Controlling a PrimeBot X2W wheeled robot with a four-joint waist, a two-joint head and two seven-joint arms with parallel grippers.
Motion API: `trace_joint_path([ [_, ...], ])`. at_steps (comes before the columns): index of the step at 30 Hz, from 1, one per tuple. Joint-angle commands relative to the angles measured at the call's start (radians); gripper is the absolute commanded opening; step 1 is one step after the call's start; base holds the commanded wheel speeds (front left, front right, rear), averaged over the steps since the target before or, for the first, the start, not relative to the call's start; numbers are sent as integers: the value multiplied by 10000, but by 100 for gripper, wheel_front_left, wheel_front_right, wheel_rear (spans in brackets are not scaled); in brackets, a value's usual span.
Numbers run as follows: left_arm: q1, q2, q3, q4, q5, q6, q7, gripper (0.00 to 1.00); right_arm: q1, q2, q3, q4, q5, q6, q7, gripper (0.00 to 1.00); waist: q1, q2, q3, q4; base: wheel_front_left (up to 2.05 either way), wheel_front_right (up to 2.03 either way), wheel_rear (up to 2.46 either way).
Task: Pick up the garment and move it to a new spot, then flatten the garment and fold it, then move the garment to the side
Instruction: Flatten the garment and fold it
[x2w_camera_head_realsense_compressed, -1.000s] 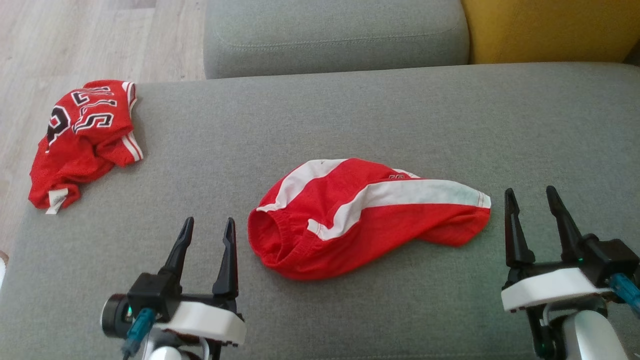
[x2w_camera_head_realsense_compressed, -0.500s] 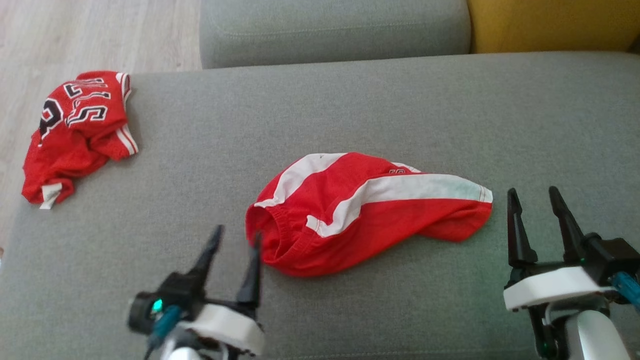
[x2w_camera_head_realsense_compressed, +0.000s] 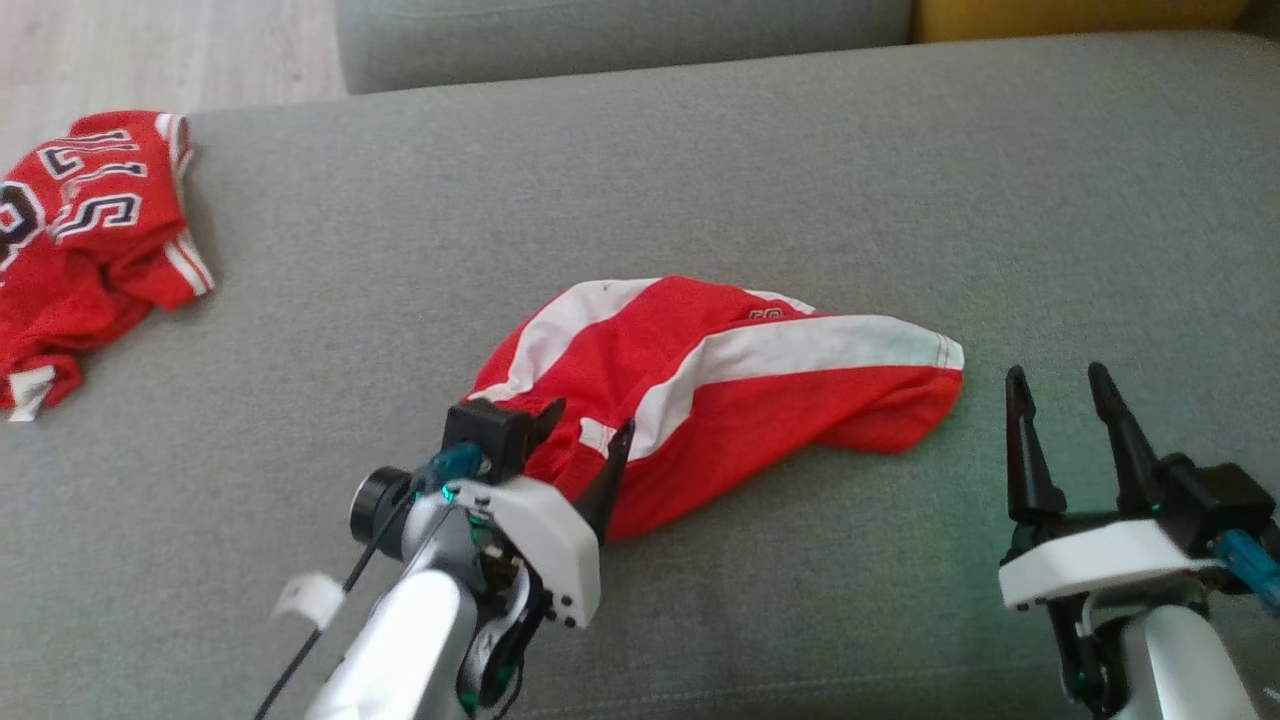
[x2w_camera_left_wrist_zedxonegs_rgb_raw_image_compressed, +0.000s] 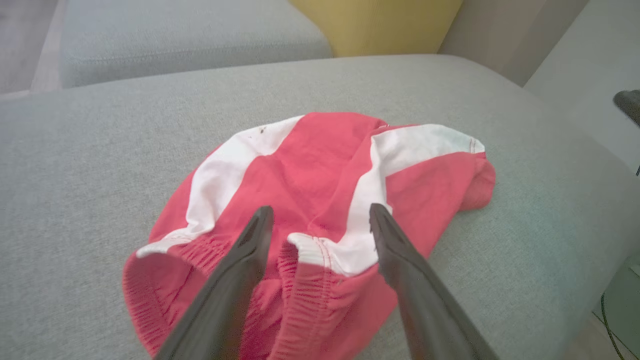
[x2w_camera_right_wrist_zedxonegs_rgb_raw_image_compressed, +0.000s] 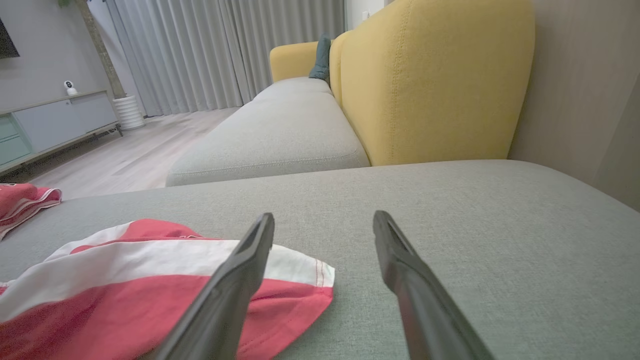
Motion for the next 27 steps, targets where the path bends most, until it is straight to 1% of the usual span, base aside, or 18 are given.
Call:
trace_joint_path([
  [1, -648, 30, 253, -294, -37, 171, 444, 100, -545, -53, 180, -242, 77, -9, -211, 100, 0, 0, 171, -180, 0, 0, 0],
  [7, -799, 122, 341, -541, -11, 614, 1507, 100, -645, -53, 64, -103, 65, -9, -347, 100, 0, 0, 346, -325, 0, 0, 0],
  [8, -799, 122, 341, -541, -11, 614, 1507, 100, -645, -53, 64, -103, 65, -9, -347, 100, 0, 0, 346, -325, 0, 0, 0],
  [13, -709, 330, 273, -858, 50, 766, 2166, 100, -750, -53, 80, 3, 96, -9, -428, 100, 0, 0, 422, -385, 0, 0, 0],
  [18, -390, 618, 143, -1712, 7, 797, 2899, 100, -755, -53, 23, 51, 90, -9, -494, 100, 0, 0, 497, -337, 0, 0, 0],
  [19, -320, 662, 117, -1861, -25, 789, 3045, 99, -761, -53, 16, 64, 90, -9, -505, 100, 0, 0, 508, -324, 0, 0, 0],
  [20, -254, 704, 94, -1992, -57, 784, 3188, 86, -772, -53, 16, 81, 89, -9, -515, 100, 0, 0, 518, -312, 0, 0, 0],
  [21, -202, 748, 74, -2105, -80, 782, 3316, 85, -788, -53, 24, 99, 93, -9, -523, 100, 0, 0, 527, -304, 0, 0, 0],
  [22, -156, 780, 70, -2195, -107, 792, 3412, 87, -807, -53, 39, 117, 100, -9, -531, 100, 0, 0, 535, -301, 0, 0, 0],
  [25, -88, 810, 108, -2285, -212, 849, 3597, 98, -873, -53, 125, 165, 137, -9, -554, 100, 0, 0, 564, -333, 0, 0, 0],
  [27, -97, 790, 149, -2255, -311, 869, 3656, 99, -907, -53, 178, 186, 153, -9, -574, 100, 0, 0, 587, -377, 0, 0, 0],
])
